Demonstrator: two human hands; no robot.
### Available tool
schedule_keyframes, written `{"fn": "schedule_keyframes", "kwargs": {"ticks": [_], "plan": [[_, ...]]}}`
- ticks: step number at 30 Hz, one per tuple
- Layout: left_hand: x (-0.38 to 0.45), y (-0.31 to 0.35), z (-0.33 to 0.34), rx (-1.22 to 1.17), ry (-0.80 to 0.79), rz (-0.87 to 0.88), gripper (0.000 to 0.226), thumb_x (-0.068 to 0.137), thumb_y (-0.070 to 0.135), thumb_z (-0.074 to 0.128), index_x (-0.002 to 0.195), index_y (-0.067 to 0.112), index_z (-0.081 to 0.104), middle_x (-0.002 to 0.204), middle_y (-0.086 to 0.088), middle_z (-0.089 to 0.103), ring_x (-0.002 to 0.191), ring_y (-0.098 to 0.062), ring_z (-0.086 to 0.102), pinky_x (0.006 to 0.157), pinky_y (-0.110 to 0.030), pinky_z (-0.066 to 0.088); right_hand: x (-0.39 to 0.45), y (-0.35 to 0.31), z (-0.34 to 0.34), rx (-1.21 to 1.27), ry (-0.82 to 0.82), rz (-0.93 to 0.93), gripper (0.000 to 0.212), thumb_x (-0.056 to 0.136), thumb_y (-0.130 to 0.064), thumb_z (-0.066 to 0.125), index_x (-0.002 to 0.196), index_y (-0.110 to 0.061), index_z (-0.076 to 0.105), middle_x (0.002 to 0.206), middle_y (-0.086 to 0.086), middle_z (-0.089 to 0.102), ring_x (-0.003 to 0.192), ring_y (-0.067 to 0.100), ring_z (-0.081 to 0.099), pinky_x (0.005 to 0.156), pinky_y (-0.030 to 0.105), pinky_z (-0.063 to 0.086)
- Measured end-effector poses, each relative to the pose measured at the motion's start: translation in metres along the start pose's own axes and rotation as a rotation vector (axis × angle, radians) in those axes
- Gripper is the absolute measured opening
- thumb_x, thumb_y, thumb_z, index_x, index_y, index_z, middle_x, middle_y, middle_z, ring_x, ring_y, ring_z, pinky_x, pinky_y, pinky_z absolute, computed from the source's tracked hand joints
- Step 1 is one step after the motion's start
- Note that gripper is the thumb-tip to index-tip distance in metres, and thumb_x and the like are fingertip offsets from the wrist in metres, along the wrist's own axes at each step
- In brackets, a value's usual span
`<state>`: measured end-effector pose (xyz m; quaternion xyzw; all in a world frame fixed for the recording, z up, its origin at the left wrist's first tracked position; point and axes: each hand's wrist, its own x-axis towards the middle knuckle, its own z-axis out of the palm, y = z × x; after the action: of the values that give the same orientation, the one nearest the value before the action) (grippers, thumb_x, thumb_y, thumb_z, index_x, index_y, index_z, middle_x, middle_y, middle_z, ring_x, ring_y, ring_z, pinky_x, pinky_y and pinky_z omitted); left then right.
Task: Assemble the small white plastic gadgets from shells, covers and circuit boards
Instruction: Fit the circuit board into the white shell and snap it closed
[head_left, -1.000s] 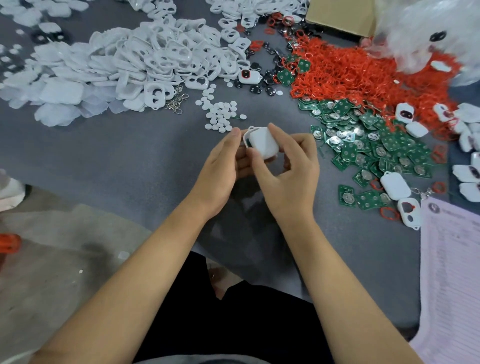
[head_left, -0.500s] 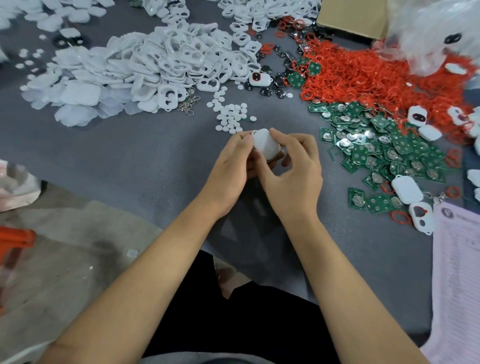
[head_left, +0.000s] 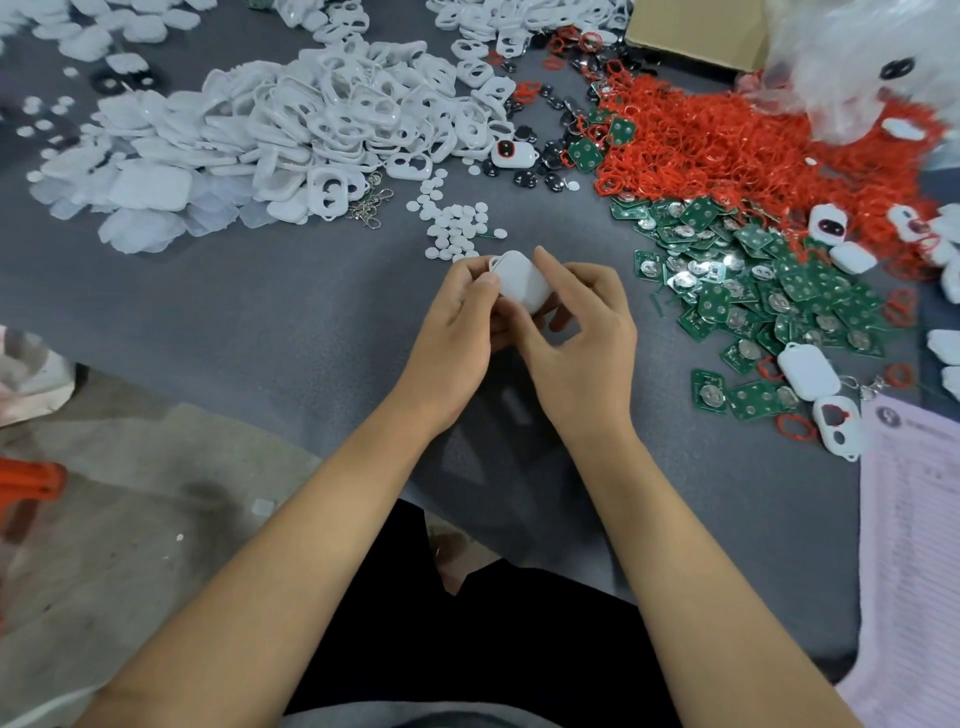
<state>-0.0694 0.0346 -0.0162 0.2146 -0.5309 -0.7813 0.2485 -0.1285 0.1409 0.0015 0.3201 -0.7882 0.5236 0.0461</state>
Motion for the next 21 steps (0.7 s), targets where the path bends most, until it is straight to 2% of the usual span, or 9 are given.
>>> {"fn": "schedule_keyframes", "kwargs": {"ticks": [3, 5, 7, 9, 14, 17, 21], "plan": [[-0.001, 0.0, 0.001, 0.004, -0.007, 0.007, 0.023, 0.098, 0.027, 0.044, 0.113, 0.018, 0.059, 0.101, -0.004, 0.071, 0.093, -0.014, 0.069, 0.08, -0.027, 0.058, 0.002, 0.003, 0.0, 0.033, -0.026, 0.025, 0.05, 0.089, -0.023, 0.082, 0.136, -0.016, 0.067, 0.114, 0.001, 0.058, 0.089, -0.006, 0.055, 0.084, 0.01, 0.045], [-0.002, 0.001, 0.001, 0.016, -0.021, 0.014, 0.023, 0.099, 0.028, 0.045, 0.116, 0.017, 0.056, 0.102, -0.007, 0.069, 0.095, -0.015, 0.069, 0.083, -0.029, 0.058, 0.004, 0.005, 0.0, 0.053, -0.058, 0.061, 0.051, 0.091, -0.023, 0.08, 0.138, -0.016, 0.065, 0.115, 0.001, 0.058, 0.092, -0.001, 0.057, 0.087, 0.016, 0.048], [-0.003, 0.001, 0.0, 0.029, -0.03, 0.022, 0.02, 0.101, 0.027, 0.044, 0.114, 0.018, 0.055, 0.093, 0.001, 0.071, 0.091, -0.011, 0.069, 0.083, -0.027, 0.058, 0.005, 0.006, -0.001, 0.058, -0.076, 0.074, 0.049, 0.092, -0.023, 0.079, 0.139, -0.018, 0.065, 0.114, -0.001, 0.058, 0.091, -0.001, 0.059, 0.085, 0.014, 0.047], [-0.004, 0.002, 0.0, 0.053, -0.032, 0.039, 0.016, 0.103, 0.026, 0.045, 0.113, 0.019, 0.055, 0.085, 0.008, 0.072, 0.088, -0.007, 0.07, 0.083, -0.026, 0.058, 0.005, 0.007, -0.001, 0.062, -0.079, 0.071, 0.048, 0.092, -0.021, 0.079, 0.138, -0.018, 0.065, 0.111, -0.001, 0.058, 0.087, -0.008, 0.058, 0.081, 0.009, 0.045], [-0.006, 0.005, 0.001, 0.191, 0.046, 0.164, 0.016, 0.101, 0.02, 0.06, 0.11, 0.024, 0.072, 0.107, 0.003, 0.078, 0.106, -0.019, 0.073, 0.096, -0.042, 0.06, 0.005, 0.011, -0.003, 0.077, -0.083, 0.089, 0.05, 0.095, -0.012, 0.074, 0.143, -0.016, 0.061, 0.113, 0.001, 0.056, 0.081, -0.002, 0.057, 0.078, 0.008, 0.045], [-0.009, 0.005, 0.003, 0.202, 0.086, 0.175, 0.016, 0.1, 0.017, 0.064, 0.11, 0.023, 0.074, 0.105, 0.002, 0.079, 0.103, -0.02, 0.075, 0.094, -0.045, 0.061, 0.004, 0.012, -0.003, 0.08, -0.091, 0.065, 0.053, 0.095, -0.005, 0.072, 0.146, -0.011, 0.058, 0.116, 0.005, 0.053, 0.086, 0.008, 0.058, 0.082, 0.01, 0.046], [-0.01, 0.008, 0.004, 0.245, 0.133, 0.161, 0.013, 0.1, 0.028, 0.069, 0.108, 0.019, 0.072, 0.101, -0.004, 0.08, 0.095, -0.022, 0.077, 0.089, -0.049, 0.063, 0.002, 0.012, -0.004, 0.063, -0.1, 0.009, 0.056, 0.093, 0.005, 0.068, 0.146, -0.008, 0.056, 0.118, 0.008, 0.05, 0.09, -0.005, 0.054, 0.083, 0.011, 0.046]]}}
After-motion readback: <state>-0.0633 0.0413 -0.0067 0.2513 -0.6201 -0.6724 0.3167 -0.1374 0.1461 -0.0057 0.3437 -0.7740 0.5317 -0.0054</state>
